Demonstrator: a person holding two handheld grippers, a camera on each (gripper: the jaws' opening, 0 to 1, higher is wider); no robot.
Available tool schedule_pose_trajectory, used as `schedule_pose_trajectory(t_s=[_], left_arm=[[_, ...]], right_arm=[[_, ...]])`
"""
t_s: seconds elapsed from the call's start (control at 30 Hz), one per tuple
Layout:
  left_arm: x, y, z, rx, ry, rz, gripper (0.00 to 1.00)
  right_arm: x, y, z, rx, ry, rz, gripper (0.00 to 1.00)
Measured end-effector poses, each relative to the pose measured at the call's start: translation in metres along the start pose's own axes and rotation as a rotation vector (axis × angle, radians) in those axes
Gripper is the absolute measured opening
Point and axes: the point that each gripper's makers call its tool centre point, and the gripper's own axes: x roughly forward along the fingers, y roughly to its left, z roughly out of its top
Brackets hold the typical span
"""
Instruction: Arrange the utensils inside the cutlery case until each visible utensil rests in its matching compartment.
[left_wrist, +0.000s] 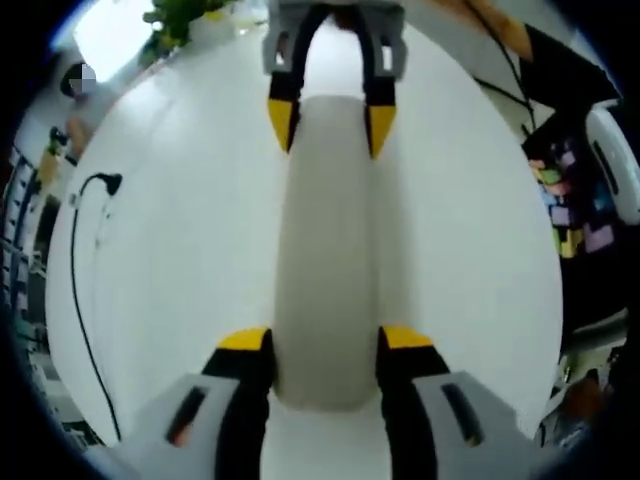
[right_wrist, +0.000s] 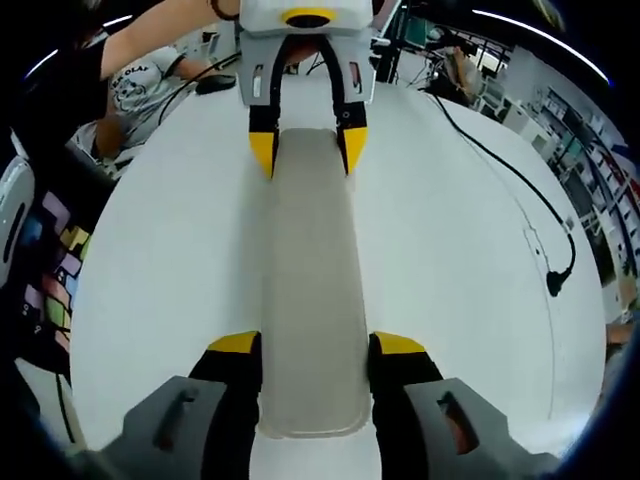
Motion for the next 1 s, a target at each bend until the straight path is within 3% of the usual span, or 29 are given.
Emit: schedule_pose_trajectory(t_s=[0.47, 0.7, 0.83, 1.0], left_arm=[[0.003, -0.002, -0.002, -0.03, 0.014, -0.026, 0.44], [0.003, -0.001, -0.003, -0.022, -0.012, -0.031, 0.45], [0.003, -0.002, -0.003, -0.018, -0.022, -0.031, 0.45], [0.003, -0.002, -0.003, -0.021, -0.026, -0.029, 0.45]], right_arm=[[0.006, -0.002, -0.001, 0.049, -0.023, 0.025, 0.46], [0.001, -0.004, -0.007, 0.115, -0.045, 0.022, 0.51], [-0.011, -0.001, -0.006, 0.132, -0.103, 0.002, 0.59], [-0.038, -0.01, 0.009, 0.168, -0.263, -0.106, 0.71]])
